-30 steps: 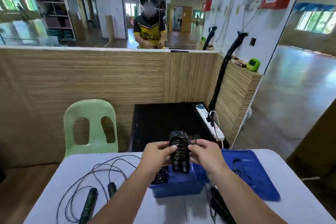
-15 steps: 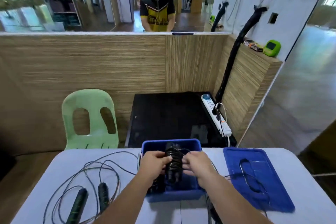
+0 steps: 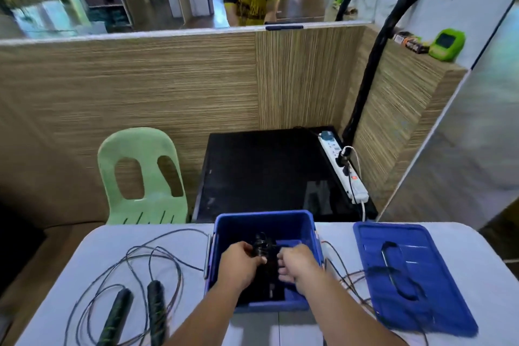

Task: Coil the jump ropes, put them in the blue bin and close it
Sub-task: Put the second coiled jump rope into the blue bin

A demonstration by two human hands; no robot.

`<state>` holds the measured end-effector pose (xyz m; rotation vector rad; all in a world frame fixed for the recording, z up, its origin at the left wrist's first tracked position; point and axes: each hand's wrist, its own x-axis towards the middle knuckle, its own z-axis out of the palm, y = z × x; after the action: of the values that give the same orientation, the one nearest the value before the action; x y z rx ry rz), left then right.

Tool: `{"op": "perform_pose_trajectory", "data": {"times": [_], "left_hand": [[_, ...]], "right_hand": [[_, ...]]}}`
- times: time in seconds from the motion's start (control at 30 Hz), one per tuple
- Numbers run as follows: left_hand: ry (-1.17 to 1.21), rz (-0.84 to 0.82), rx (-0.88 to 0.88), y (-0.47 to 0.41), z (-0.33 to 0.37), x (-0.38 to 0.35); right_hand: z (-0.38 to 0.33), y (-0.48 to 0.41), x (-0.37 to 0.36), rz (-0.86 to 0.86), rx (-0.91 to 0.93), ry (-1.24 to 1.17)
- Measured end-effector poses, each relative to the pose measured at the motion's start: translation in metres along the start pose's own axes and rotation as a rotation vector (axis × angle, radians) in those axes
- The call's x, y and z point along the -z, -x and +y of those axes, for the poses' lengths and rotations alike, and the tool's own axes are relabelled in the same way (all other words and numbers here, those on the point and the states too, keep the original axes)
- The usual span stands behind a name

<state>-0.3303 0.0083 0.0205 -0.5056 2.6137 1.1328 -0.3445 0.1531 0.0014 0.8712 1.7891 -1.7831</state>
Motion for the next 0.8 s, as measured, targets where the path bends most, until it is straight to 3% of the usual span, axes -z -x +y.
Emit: {"op": "perform_pose_trajectory", "data": {"times": [0.33, 0.57, 0.8], "left_hand": [[-0.242, 0.026, -0.069, -0.003, -0.002, -0.013], [-0.269, 0.026, -0.056, -0.001, 0.002, -0.010], [-0.234, -0.002, -0.050, 0.003, 0.005, -0.003]], "right_hand": [[0.006, 0.003, 0.001, -0.057, -0.051, 0.063], [0.000, 0.008, 0.004, -0.095, -0.107, 0.182], [-0.002, 0.009, 0.007, -0.083, 0.034, 0.457]]}}
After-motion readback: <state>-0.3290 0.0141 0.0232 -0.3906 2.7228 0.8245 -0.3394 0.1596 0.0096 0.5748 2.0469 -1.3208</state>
